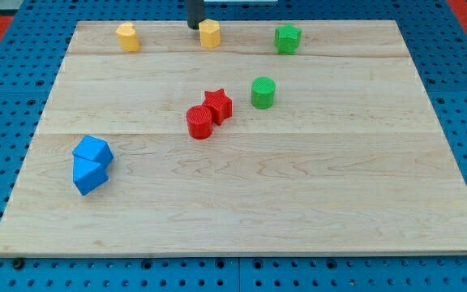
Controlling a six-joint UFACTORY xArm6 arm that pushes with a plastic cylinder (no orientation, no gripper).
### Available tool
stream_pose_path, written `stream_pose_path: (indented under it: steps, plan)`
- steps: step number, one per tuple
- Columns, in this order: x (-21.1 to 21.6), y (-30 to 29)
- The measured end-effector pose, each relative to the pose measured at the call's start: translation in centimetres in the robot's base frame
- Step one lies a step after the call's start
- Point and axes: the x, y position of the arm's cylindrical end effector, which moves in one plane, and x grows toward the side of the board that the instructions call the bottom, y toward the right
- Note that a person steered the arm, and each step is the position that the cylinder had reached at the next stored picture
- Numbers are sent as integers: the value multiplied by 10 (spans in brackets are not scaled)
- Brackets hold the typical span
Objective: Move the yellow hexagon slightly to the left side
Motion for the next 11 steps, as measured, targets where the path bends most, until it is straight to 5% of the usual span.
stream_pose_path:
  steps: [4,5,9,10,11]
  plan:
    - [12,66]
    - [31,125]
    - [30,47]
    - [61,98]
    - [141,123]
